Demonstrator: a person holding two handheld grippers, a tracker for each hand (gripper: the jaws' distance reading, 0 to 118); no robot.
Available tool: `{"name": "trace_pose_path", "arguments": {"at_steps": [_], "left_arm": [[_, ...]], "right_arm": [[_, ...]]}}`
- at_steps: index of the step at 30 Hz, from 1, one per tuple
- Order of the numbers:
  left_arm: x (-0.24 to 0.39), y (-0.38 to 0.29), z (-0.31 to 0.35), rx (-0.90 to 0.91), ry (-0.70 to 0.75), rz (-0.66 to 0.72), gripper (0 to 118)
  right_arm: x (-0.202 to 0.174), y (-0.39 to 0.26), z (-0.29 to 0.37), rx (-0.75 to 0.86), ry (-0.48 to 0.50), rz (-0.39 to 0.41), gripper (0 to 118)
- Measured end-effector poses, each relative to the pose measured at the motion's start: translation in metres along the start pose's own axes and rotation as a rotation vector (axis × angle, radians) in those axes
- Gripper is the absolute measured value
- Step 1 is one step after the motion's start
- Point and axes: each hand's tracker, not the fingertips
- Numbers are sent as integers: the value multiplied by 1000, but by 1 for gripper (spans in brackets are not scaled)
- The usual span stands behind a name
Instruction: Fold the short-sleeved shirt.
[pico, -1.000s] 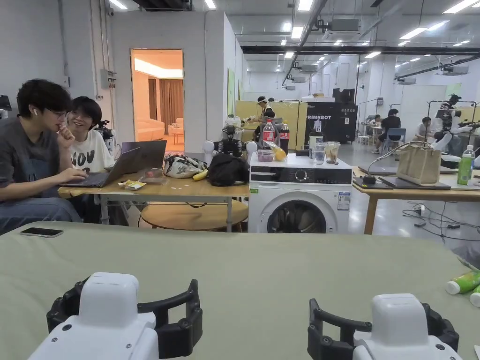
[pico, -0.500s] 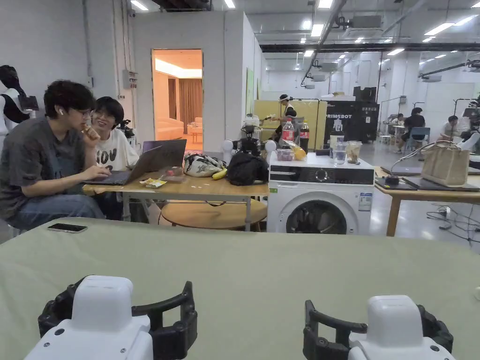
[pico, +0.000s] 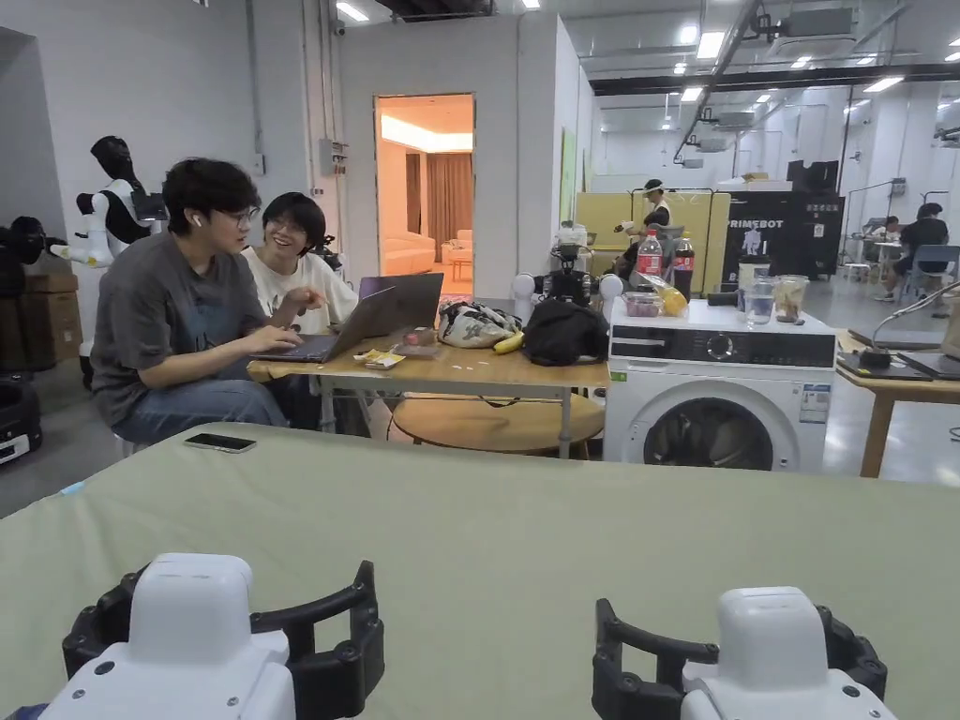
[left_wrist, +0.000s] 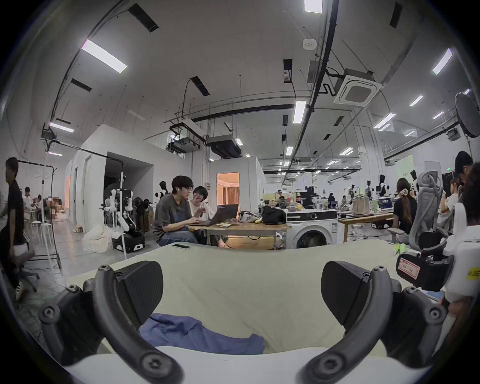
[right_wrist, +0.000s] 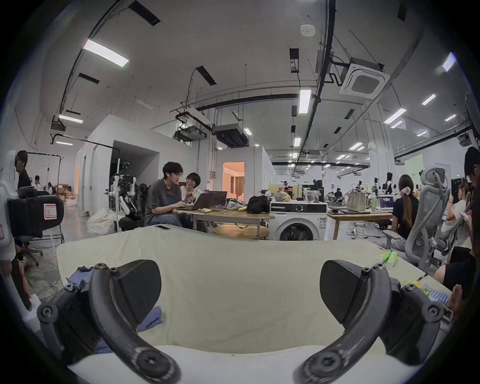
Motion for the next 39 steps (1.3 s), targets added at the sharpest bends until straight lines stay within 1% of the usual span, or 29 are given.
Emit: {"name": "trace_pose_path", "arguments": {"at_steps": [11, 12, 13, 14, 15, 16, 17, 18, 19, 20, 21, 24, 28, 31, 34, 35, 36, 37, 38, 39], "left_arm": [[-11, -4, 7, 2, 46, -4, 118], [-12, -4, 8, 3, 50, -3, 118], [-13, -4, 10, 3, 50, 0, 114], [-15, -4, 13, 7, 44, 8, 104], [-15, -4, 16, 19, 37, 11, 104], [-15, -3, 18, 26, 36, 4, 97], [-15, -3, 17, 23, 44, -16, 78], [-14, -2, 16, 6, 59, -48, 27], [-14, -2, 16, 9, 56, -56, 1], [-18, -2, 19, 18, 22, -46, 0], [-20, -2, 20, 12, 18, -31, 0], [-24, 0, 20, 1, 15, -8, 0], [-37, -1, 12, -49, 9, 15, 0], [-59, -6, 3, -152, -3, 77, 0], [-83, -19, -13, -307, -33, 107, 0], [-93, -29, -22, -366, -72, 125, 4], [-102, -40, -31, -423, -97, 151, 28], [-108, -50, -38, -471, -106, 171, 55], [-114, -64, -49, -540, -106, 183, 74], [-117, -77, -59, -588, -105, 167, 70]], "right_arm": [[-13, -2, -4, -10, 45, 5, 118], [-14, -2, -3, -11, 53, 6, 114], [-15, -2, -3, -9, 55, 5, 105], [-15, -3, -1, -1, 56, 6, 87], [-16, -3, -1, 3, 56, 8, 87], [-17, -3, -1, 3, 53, 13, 79], [-17, -3, -3, -3, 50, 19, 62], [-18, -4, -5, -12, 49, 18, 29], [-17, -4, -5, -20, 53, 10, 11], [-17, -4, -5, -21, 72, -9, 3], [-16, -4, -4, -21, 82, -20, 0], [-19, -5, -3, -20, 82, -19, 0], [-24, -5, -4, -24, 118, -11, 0], [-29, -7, -6, -25, 151, -15, 0], [-33, -10, -10, -48, 186, -28, 0], [-34, -12, -10, -57, 201, -27, 0], [-35, -13, -9, -57, 200, -21, 0], [-35, -15, -8, -59, 205, -13, 0], [-34, -17, -7, -64, 215, -7, 0], [-32, -19, -6, -68, 219, -4, 0]]}}
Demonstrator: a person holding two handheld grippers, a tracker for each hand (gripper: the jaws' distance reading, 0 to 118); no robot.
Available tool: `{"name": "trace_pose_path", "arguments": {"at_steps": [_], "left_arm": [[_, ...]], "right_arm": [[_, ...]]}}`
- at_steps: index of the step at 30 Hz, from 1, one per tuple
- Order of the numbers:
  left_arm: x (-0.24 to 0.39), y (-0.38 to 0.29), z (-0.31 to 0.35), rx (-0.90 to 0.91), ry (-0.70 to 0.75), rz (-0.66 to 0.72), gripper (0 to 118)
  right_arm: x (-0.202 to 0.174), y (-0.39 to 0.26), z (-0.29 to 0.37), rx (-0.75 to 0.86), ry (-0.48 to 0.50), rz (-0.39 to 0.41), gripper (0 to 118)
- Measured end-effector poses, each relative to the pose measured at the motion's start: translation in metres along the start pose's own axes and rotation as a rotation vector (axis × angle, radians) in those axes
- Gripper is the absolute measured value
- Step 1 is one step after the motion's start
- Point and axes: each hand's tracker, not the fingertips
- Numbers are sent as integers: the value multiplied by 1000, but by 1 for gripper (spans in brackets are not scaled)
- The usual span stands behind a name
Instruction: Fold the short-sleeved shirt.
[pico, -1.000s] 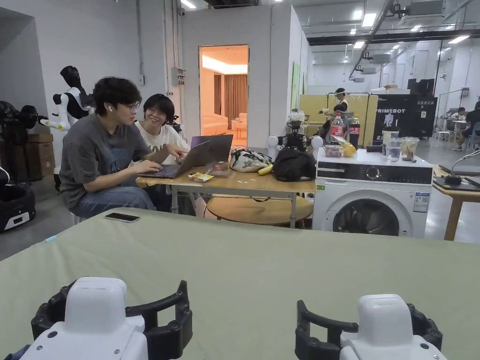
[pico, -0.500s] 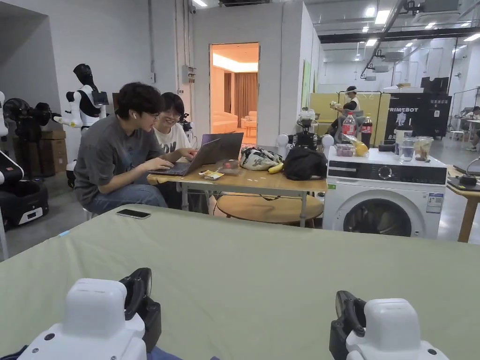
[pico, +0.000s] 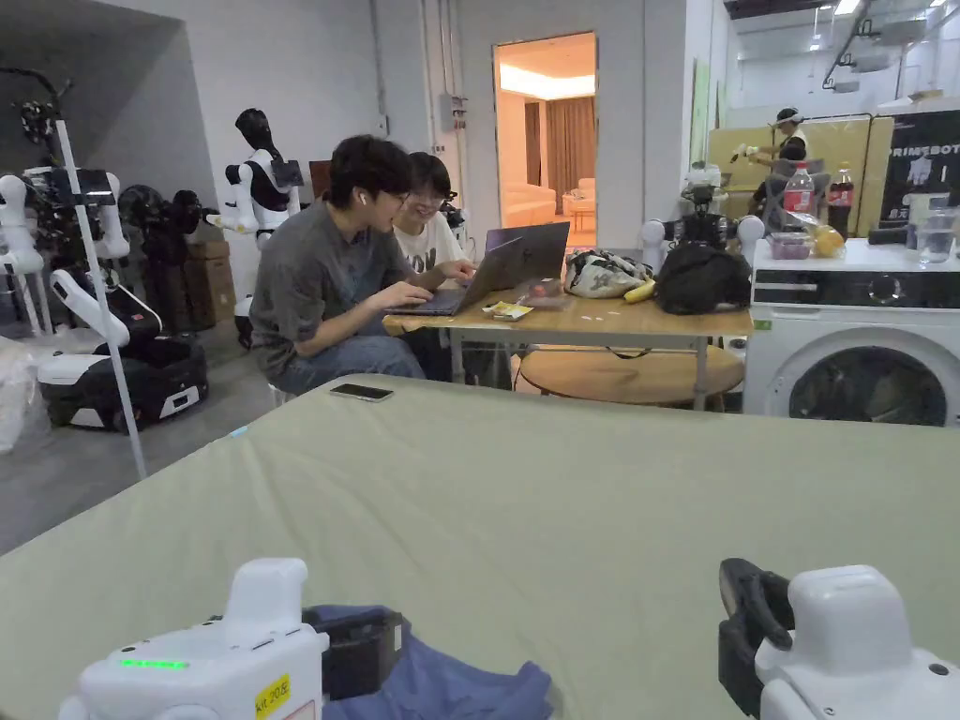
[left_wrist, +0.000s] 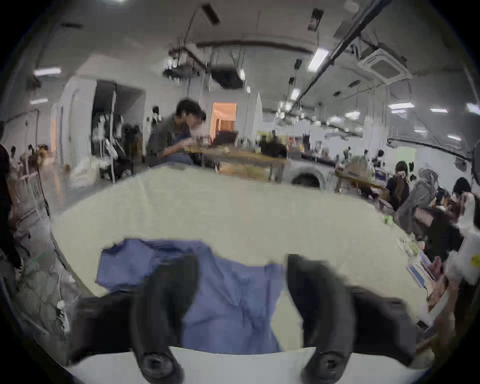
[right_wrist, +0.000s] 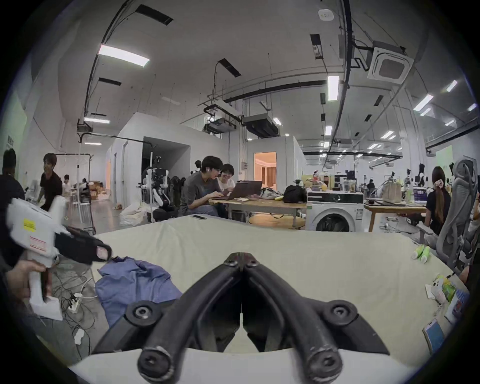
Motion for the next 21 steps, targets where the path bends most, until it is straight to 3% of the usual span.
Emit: {"name": "trace_pose_path", "arguments": {"at_steps": [1, 4, 11, 14, 16, 17, 18, 19, 21], "left_arm": [[-3, -5, -13, -25, 20, -11, 72], [-7, -25, -61, -174, 58, -109, 95], [-18, -69, -148, -442, 142, -161, 95], [-24, -68, -139, -382, 142, -79, 93], [-21, -66, -134, -365, 123, -102, 74], [-19, -65, -132, -341, 121, -116, 49], [-17, -64, -133, -340, 146, -124, 12], [-19, -64, -135, -344, 170, -126, 0], [-30, -61, -135, -351, 126, -28, 0]], "right_arm": [[1, -2, 1, -8, 0, 4, 0], [8, -11, 3, -39, -17, -2, 0], [36, -32, 7, -130, -63, -65, 0], [43, -39, 8, -154, -79, -88, 0], [46, -42, 9, -162, -79, -111, 0], [47, -44, 9, -166, -74, -119, 0], [48, -45, 9, -169, -75, -124, 0], [48, -46, 10, -169, -76, -130, 0], [50, -45, 13, -172, -70, -151, 0]]}}
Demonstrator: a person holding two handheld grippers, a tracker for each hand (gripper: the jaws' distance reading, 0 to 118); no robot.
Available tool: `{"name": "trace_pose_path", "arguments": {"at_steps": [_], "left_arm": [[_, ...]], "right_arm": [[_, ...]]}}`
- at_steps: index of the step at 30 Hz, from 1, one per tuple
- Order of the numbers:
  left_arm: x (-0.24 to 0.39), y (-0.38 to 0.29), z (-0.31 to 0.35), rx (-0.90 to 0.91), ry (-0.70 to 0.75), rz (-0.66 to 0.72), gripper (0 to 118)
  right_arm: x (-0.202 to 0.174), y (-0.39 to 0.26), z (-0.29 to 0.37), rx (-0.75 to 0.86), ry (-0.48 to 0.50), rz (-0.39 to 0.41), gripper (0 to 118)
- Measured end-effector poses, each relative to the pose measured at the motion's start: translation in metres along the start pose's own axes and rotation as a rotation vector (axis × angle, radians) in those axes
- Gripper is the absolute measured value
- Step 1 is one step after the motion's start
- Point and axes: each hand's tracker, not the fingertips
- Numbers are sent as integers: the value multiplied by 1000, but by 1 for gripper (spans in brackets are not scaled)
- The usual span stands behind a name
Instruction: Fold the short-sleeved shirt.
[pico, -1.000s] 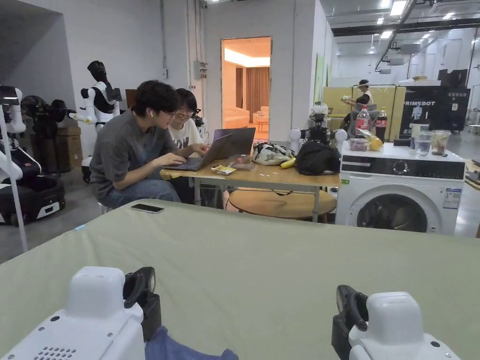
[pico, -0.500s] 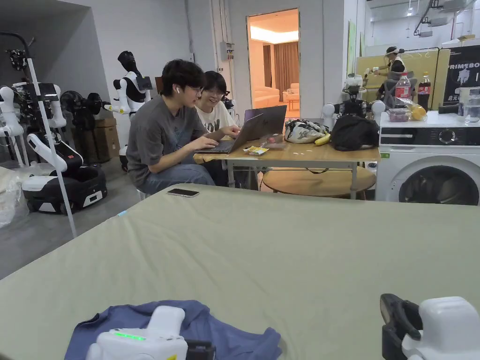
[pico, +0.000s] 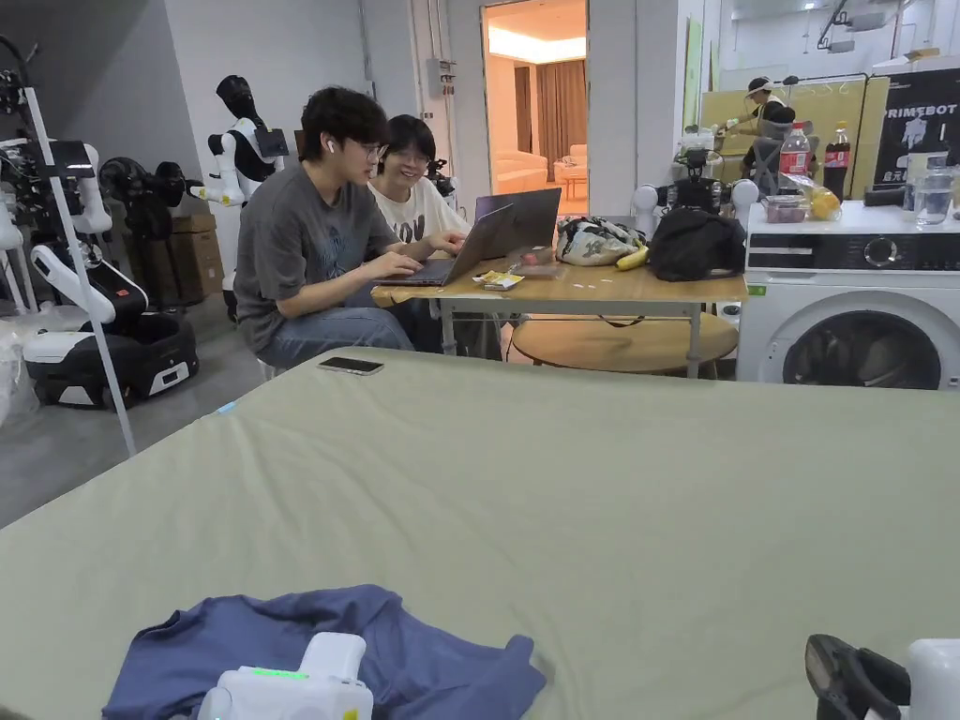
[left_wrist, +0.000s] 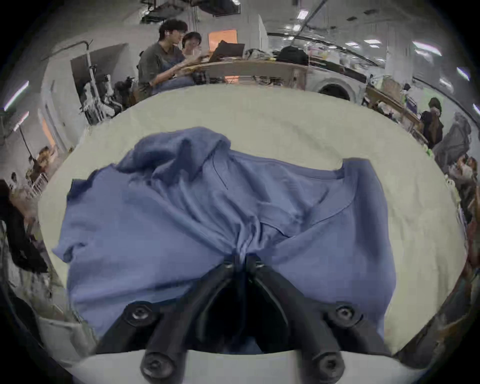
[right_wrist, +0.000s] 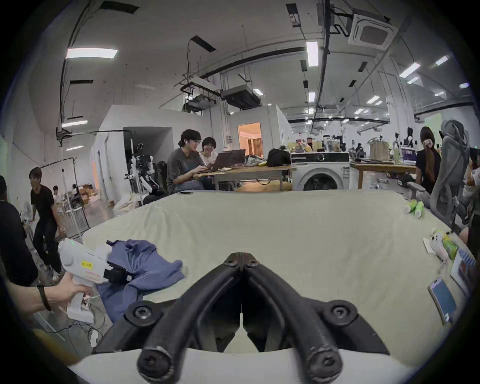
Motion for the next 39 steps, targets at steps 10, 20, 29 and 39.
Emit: {"name": "trace_pose_path", "arguments": {"at_steps": [10, 20, 29, 39], "left_arm": [[-56, 146, 159, 502, -97, 296, 0], [113, 253, 159, 486, -77, -109, 0], [312, 76, 5, 95, -586, -187, 0], [463, -20, 42, -59, -997, -456, 0]], "right_arm": [[13, 7, 13, 24, -4, 4, 0], [44, 11, 42, 53, -96, -22, 0], [84, 8, 83, 56, -216, -36, 0], [111, -2, 126, 47, -314, -70, 0]]}}
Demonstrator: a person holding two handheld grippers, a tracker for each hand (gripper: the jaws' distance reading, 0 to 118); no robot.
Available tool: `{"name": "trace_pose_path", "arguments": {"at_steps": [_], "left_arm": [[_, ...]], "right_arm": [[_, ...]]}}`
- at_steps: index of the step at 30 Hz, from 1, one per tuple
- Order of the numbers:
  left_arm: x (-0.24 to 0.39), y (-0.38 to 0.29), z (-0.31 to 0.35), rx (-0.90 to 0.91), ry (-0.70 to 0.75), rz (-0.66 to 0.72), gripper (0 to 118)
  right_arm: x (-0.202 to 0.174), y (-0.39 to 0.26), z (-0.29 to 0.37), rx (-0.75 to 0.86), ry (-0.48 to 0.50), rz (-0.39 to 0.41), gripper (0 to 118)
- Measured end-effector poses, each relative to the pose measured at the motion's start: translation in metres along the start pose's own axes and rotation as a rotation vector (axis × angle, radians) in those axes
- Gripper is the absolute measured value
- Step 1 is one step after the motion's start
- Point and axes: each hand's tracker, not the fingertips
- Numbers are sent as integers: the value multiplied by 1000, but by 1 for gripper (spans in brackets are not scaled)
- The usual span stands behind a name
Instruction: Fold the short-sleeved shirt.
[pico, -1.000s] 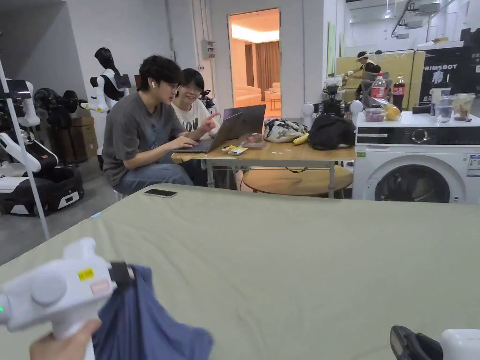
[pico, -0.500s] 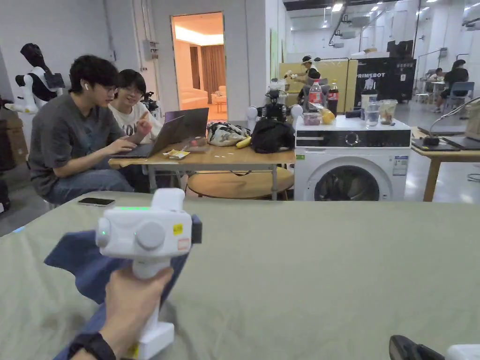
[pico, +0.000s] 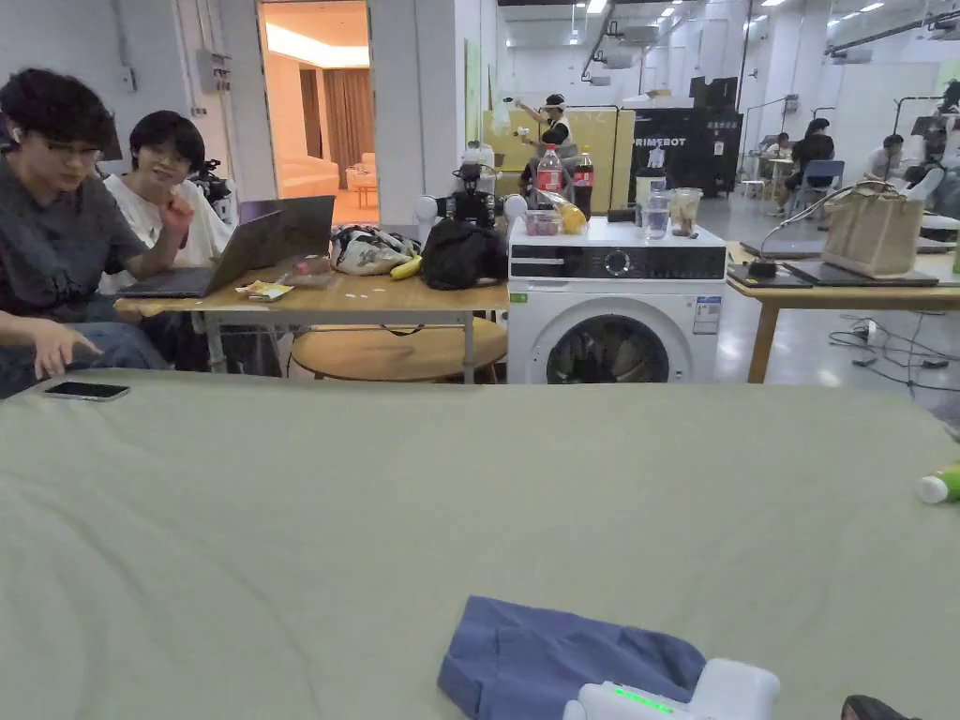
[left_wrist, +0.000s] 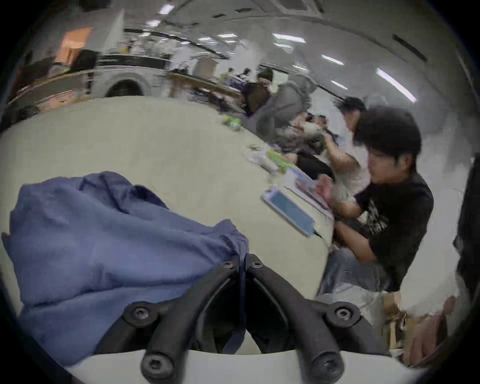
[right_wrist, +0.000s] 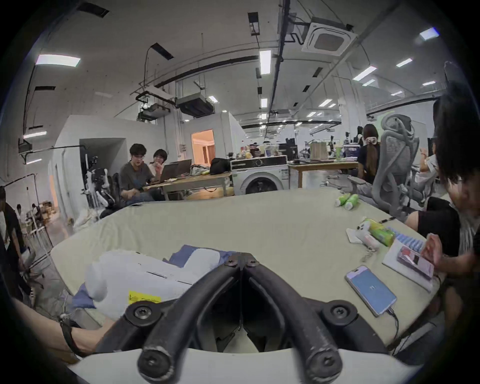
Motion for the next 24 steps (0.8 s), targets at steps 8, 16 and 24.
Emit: {"name": "trace_pose_path", "arguments": {"at_steps": [8, 16, 24], "left_arm": [[-32, 4, 134, 307, 172, 39, 87], [-21, -25, 306, 577, 705, -148, 75], [-15, -75, 368, 632, 847, -118, 0]], "right_arm": [[-3, 6, -2, 14, 3, -38, 0], [-38, 16, -24, 8, 76, 35, 0], [-57, 13, -36, -41, 146, 54, 0]]}}
